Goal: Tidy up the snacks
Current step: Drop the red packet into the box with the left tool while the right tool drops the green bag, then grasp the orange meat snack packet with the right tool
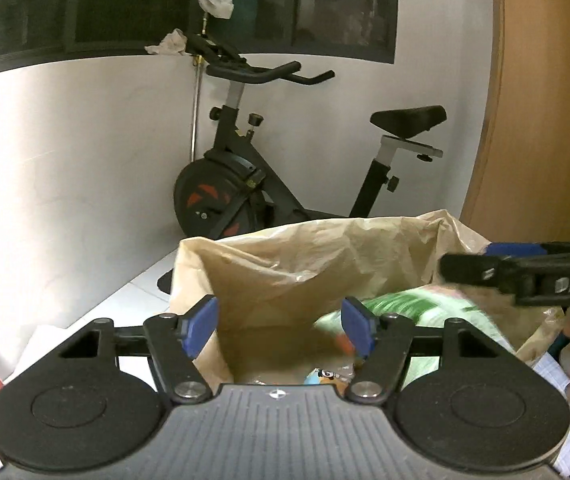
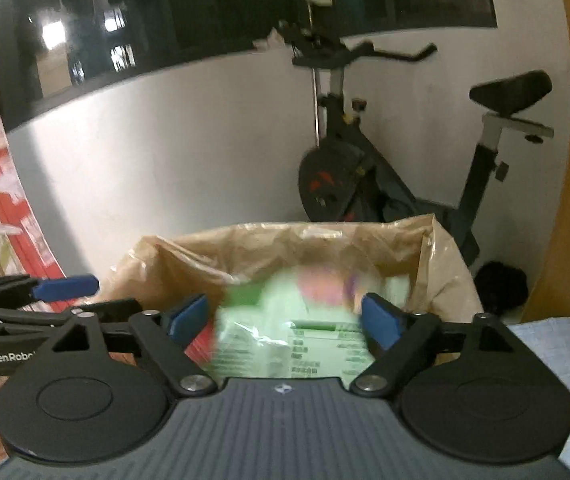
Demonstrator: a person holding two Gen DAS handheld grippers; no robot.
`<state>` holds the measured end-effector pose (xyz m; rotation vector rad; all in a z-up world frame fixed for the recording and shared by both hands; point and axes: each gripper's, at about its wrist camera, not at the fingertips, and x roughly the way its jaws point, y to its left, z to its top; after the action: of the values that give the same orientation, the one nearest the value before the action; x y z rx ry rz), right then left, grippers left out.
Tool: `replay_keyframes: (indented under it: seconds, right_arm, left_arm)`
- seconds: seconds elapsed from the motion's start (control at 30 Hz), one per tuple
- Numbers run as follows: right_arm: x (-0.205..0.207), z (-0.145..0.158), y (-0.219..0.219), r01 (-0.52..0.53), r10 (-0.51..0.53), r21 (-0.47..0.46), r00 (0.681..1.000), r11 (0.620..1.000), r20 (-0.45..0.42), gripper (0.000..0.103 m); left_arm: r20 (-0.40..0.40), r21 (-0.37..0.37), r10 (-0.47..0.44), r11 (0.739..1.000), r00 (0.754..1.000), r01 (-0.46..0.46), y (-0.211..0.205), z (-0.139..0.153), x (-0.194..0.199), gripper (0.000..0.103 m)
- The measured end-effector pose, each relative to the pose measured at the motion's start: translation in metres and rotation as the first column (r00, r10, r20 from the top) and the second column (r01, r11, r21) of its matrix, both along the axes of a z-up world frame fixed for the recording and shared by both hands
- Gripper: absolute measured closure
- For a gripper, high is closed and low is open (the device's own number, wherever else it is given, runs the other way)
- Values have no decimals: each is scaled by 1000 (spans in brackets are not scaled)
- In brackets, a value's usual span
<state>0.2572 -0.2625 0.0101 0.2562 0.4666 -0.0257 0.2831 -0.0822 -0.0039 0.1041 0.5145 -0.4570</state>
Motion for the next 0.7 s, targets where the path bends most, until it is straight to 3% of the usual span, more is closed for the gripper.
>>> replay_keyframes:
  seconds: [0.2, 0.37, 0.53, 0.7]
  right_arm:
    - [-37, 10, -12, -64, 61, 26, 994, 998, 88, 10]
    - [-84, 9, -12, -152, 157, -46, 975, 987, 158, 10]
    - [-122, -8, -19, -196, 200, -35, 967, 980, 156, 10]
    - [-152, -34, -18, -165, 168, -35, 978, 986, 123, 4]
  left_arm:
    - [30, -11, 19, 1000, 999, -19, 19, 8, -20, 33]
    - [59, -37, 25, 999, 998, -23, 40, 9, -47, 33]
    - [52, -62, 41, 997, 998, -38, 62, -6, -81, 33]
    - [2, -91, 89, 992, 996, -89, 74, -32, -105, 33]
